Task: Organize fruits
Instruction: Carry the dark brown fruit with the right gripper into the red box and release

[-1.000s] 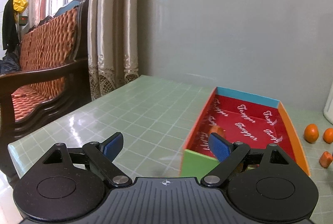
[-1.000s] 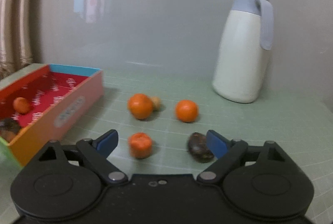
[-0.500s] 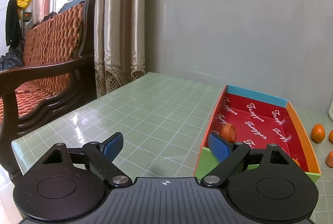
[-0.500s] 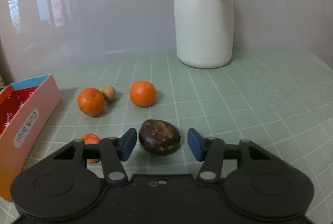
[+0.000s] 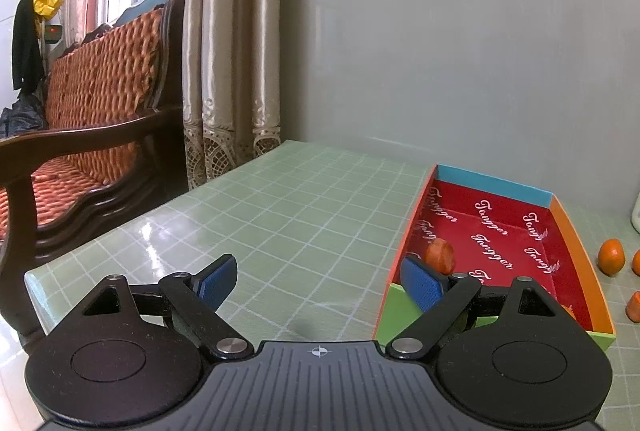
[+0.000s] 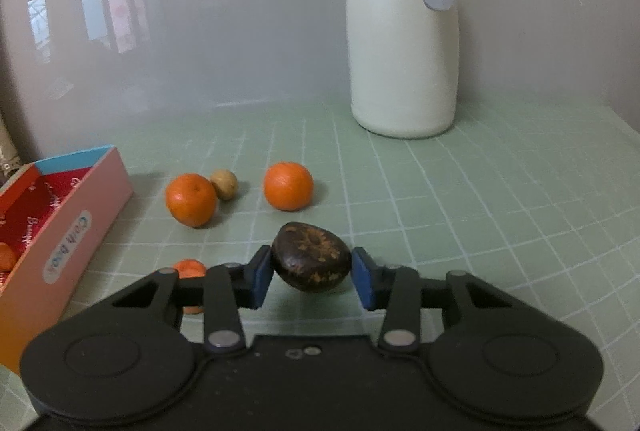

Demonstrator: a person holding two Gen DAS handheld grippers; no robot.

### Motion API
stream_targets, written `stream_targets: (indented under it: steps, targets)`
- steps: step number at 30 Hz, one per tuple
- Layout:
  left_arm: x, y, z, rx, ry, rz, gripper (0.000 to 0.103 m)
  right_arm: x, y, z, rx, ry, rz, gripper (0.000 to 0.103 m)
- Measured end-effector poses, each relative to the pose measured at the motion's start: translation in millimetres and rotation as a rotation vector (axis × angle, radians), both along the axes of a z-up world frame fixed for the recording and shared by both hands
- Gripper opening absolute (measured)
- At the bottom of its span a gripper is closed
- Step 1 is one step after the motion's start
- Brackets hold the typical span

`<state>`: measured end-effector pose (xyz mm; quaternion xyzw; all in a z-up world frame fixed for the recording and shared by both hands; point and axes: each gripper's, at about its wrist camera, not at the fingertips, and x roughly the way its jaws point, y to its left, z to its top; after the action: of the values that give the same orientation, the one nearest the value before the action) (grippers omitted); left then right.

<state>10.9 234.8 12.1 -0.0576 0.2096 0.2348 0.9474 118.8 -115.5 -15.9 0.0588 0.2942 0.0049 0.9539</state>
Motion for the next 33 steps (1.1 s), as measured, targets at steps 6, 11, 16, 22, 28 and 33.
stream_targets:
  steps: [6, 11, 16, 22, 28, 33]
  targets:
    - [-4, 1, 1, 0.007, 0.002, 0.006, 0.088, -11, 21, 17, 0.007, -0.048, 0.063, 0.041]
    - [-7, 6, 2, 0.006, 0.005, 0.021, 0.088, -18, 49, 26, 0.002, -0.070, 0.124, 0.041]
    - [-10, 10, 2, 0.011, 0.009, 0.027, 0.088, -22, 76, 32, 0.020, -0.095, 0.187, 0.041]
    - [-13, 18, 0, 0.014, 0.023, 0.036, 0.088, -31, 107, 39, 0.024, -0.146, 0.263, 0.041]
    - [-16, 25, -2, 0.030, 0.032, 0.065, 0.103, -34, 135, 38, 0.016, -0.164, 0.321, 0.041]
    - [-17, 33, -5, 0.025, 0.044, 0.073, 0.103, -36, 151, 36, 0.012, -0.162, 0.362, 0.041]
